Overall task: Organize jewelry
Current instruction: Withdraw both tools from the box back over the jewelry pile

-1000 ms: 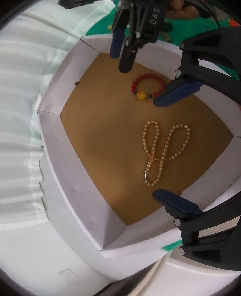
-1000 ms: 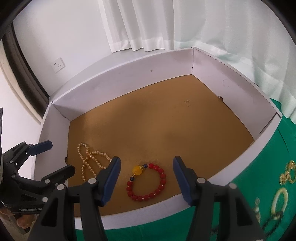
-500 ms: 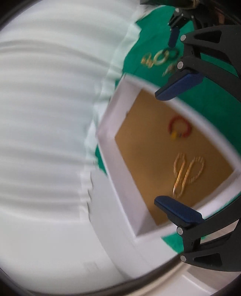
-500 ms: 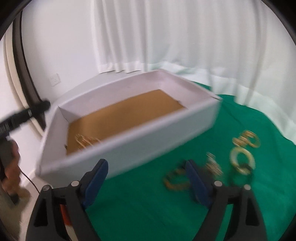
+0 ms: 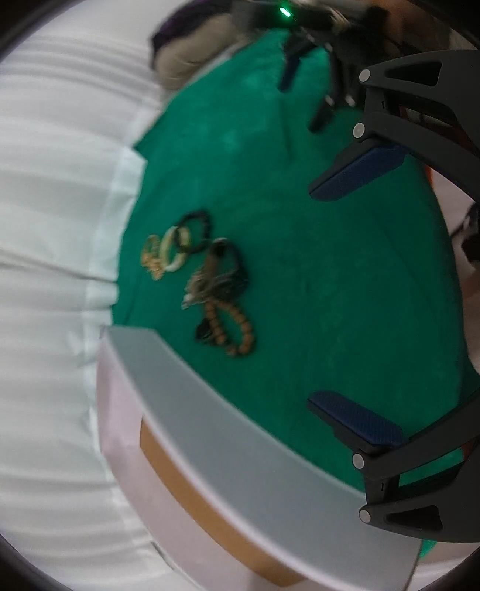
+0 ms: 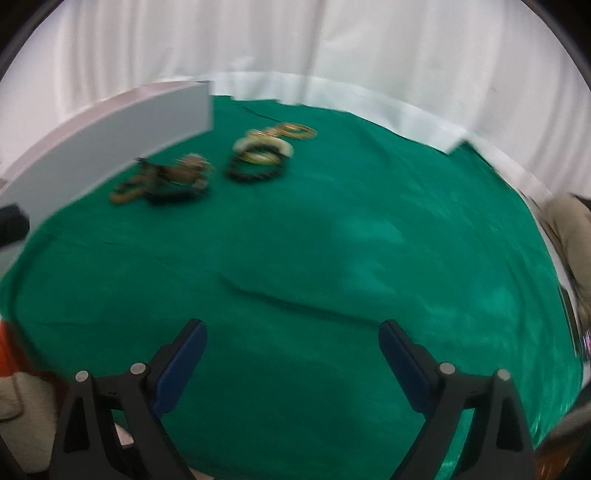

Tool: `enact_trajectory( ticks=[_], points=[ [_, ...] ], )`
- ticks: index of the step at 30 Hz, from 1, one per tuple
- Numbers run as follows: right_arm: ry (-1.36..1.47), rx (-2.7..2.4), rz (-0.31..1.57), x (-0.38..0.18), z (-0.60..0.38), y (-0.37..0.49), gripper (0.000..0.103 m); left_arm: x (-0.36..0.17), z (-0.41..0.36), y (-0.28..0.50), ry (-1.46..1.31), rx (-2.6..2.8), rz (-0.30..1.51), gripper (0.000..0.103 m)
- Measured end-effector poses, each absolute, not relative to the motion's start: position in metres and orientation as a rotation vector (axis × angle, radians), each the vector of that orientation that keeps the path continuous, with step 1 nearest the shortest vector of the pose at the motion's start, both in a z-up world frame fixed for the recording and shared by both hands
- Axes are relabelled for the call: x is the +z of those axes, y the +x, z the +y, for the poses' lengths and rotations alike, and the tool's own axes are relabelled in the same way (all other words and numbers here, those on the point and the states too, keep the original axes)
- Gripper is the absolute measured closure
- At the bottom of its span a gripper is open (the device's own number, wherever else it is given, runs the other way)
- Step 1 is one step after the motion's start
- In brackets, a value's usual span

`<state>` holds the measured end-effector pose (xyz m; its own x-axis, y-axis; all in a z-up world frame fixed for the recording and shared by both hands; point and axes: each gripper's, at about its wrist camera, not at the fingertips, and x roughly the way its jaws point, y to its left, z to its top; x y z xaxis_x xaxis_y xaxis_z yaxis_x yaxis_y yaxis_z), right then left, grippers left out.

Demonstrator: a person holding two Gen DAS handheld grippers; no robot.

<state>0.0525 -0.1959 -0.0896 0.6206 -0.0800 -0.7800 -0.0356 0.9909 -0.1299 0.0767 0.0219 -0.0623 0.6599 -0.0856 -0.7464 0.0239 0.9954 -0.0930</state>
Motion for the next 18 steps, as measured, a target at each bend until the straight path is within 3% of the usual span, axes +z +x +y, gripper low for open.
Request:
enact_trajectory(
  ticks=[9, 18],
  points=[
    [-0.083, -0.061, 0.915, -0.108, -0.207, 0.043, 0.007, -0.114, 0.015, 0.095, -0.006, 0.011, 0.929, 0.001],
    [-0.049, -0.075, 0.91, -0.114, -0.211, 0.047, 0.001, -0.124, 0.021, 0.087, -0.012, 0.019, 0.928, 0.0]
  ],
)
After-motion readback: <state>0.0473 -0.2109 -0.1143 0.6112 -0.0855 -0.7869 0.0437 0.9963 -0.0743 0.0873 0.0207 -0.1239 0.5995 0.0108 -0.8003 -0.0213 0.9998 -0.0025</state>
